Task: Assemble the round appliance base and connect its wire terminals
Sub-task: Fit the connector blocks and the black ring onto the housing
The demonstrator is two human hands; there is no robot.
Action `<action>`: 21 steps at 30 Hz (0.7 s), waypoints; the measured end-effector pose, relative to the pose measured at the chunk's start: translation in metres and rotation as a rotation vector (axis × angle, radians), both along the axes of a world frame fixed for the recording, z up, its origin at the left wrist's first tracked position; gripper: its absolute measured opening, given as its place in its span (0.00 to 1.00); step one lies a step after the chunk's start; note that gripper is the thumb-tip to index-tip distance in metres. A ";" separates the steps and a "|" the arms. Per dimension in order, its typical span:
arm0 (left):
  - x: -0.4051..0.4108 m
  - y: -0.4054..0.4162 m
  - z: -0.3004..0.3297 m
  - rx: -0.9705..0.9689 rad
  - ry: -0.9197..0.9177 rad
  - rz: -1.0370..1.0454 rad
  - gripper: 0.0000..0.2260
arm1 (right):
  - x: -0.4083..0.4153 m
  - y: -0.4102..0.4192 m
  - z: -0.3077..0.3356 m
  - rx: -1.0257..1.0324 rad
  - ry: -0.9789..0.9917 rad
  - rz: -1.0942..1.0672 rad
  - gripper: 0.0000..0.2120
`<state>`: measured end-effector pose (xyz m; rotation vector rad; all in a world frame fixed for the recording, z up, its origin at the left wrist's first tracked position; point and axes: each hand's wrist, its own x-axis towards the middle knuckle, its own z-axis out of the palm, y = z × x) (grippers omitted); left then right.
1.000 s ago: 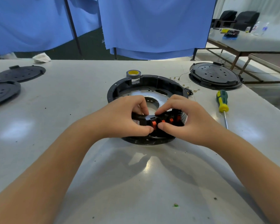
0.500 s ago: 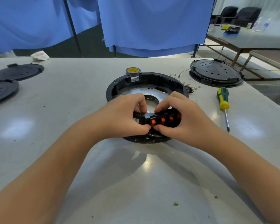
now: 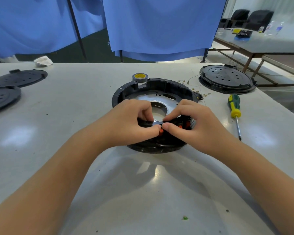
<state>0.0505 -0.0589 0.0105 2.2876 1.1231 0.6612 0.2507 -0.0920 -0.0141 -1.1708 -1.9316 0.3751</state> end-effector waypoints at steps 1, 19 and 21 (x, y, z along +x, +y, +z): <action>0.001 0.000 0.000 -0.002 0.000 0.000 0.09 | 0.000 0.000 0.000 0.006 -0.002 -0.003 0.02; -0.004 0.004 0.000 -0.029 0.008 -0.016 0.14 | 0.001 -0.010 -0.005 0.124 -0.036 0.033 0.07; -0.004 0.004 0.000 -0.037 0.010 -0.028 0.13 | 0.000 -0.010 -0.005 0.123 -0.037 0.026 0.06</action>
